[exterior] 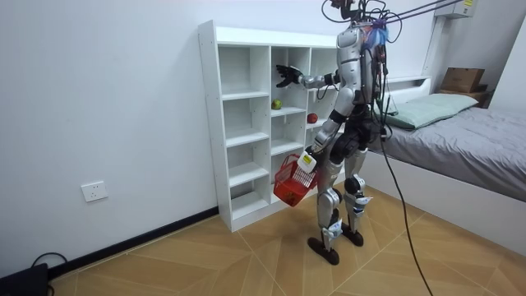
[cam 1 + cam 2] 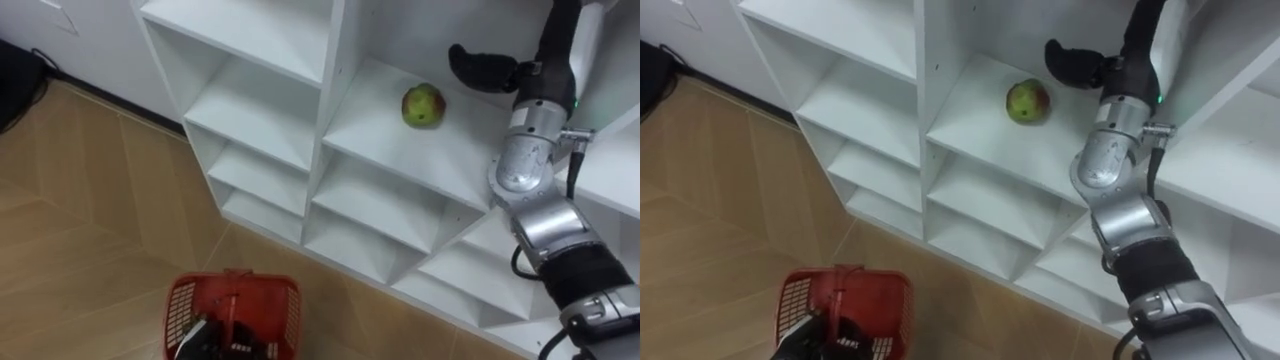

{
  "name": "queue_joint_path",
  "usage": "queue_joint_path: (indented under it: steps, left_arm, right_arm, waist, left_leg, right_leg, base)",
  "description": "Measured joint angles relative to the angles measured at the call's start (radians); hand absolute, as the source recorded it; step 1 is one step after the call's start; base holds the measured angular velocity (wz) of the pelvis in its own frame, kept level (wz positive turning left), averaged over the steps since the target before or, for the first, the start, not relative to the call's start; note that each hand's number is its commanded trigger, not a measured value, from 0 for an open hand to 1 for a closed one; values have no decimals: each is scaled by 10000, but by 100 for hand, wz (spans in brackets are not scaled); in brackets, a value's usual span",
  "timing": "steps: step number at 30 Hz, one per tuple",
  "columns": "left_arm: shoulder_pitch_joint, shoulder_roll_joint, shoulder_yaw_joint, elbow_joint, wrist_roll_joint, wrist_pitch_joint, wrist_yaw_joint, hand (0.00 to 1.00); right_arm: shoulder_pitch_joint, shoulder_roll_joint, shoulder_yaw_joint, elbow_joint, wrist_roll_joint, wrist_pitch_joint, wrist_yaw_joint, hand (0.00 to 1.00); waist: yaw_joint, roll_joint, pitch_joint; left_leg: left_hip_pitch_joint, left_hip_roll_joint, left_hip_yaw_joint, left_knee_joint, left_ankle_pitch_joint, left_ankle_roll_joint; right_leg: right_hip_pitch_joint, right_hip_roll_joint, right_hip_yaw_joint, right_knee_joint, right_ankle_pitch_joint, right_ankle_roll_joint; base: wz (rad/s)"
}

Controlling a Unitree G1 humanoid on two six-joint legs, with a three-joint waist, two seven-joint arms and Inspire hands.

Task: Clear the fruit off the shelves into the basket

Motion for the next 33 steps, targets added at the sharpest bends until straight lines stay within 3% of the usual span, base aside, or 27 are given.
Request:
queue_joint_path:
  steps: [7,16,22,33]
  left_arm:
    - [-28,8,11,23,-6,-77,-43,100]
    - [-174,-25,15,110,84,-83,-79,100]
    - [-154,-34,92,109,285,-83,-85,100]
    - [-323,-67,96,127,258,-83,45,100]
  right_arm:
    - [44,152,23,764,975,221,1430,0]
    - [108,188,30,781,1418,99,2040,0]
    - [109,185,17,1166,1657,592,2697,0]
    - [100,170,-27,1211,1773,582,3071,0]
  waist:
    - [44,-7,25]
    - [5,-9,32]
    - [55,36,64]
    - [-97,71,86]
  left_leg:
    - [-119,-34,77,2,64,49]
    - [-191,-19,109,-7,74,59]
    - [-242,-36,93,-30,77,66]
    - [-401,-23,137,-1,93,95]
  right_leg:
    - [-109,-56,56,-7,-3,4]
    - [-147,-58,1,-63,4,8]
    - [-184,-102,-39,-63,-1,16]
    - [-393,-242,-196,104,-24,50]
  base:
    - [-1]
    - [1]
    - [1]
    - [2]
